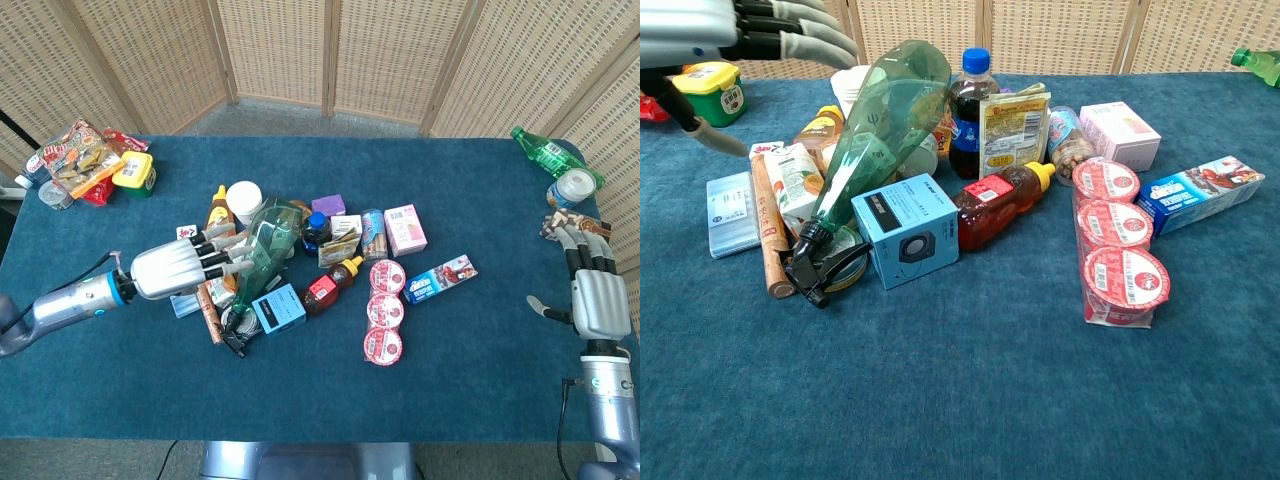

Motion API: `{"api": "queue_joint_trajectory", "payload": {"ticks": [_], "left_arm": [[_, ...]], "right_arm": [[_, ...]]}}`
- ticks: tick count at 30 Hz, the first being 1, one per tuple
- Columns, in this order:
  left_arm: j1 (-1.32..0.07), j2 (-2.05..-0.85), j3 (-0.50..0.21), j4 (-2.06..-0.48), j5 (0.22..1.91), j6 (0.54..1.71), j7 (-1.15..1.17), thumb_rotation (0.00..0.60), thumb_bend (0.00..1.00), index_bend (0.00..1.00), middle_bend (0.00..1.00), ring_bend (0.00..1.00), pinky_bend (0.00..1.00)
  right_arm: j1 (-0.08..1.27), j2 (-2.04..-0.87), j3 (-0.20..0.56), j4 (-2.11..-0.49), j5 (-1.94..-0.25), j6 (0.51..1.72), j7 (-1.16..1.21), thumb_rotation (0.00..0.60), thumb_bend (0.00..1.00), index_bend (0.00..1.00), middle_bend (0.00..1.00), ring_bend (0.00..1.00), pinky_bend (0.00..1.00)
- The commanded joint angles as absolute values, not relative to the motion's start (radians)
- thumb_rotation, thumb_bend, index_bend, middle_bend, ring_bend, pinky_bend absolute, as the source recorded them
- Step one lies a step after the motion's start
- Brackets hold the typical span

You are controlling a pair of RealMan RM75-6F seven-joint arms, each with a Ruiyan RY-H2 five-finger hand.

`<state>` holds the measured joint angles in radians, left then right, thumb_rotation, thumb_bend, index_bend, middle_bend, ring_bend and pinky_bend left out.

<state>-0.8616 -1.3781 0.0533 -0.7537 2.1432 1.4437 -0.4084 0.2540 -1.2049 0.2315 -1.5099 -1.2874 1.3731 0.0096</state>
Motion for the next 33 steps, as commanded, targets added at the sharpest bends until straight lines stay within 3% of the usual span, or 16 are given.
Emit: {"api": "queue_joint_trajectory", "payload": {"ticks": [1,20,33], "left_arm": [[-0.908,-1.395,0.088,-0.723,2.172,1.430,-0.404,0.600,0.07,0.00,0.00,0.00,0.00],[-1.125,-1.457,0.219,-0.594,2.228,1.363,-0.391,0.600,0.06,0.00,0.00,0.00,0.00],[-1.155,-1.469,0.300,-0.593,2.217,1.342,-0.391,0.600,0.07,0.00,0.00,0.00,0.00]], "right_arm": [[0.254,-1.205,0.232,-1.509,-1.287,1.373,0.012,0.600,0.05,0.08,0.00,0.00,0.00],[0.252,-1.202,0.240,-1.508,-1.277,1.370,0.028,0.600,0.05,0.08,0.00,0.00,0.00],[0.250,-1.199,0.242,-1.507,-1.274,1.367,0.041,0.600,0.05,0.08,0.00,0.00,0.00]]}}
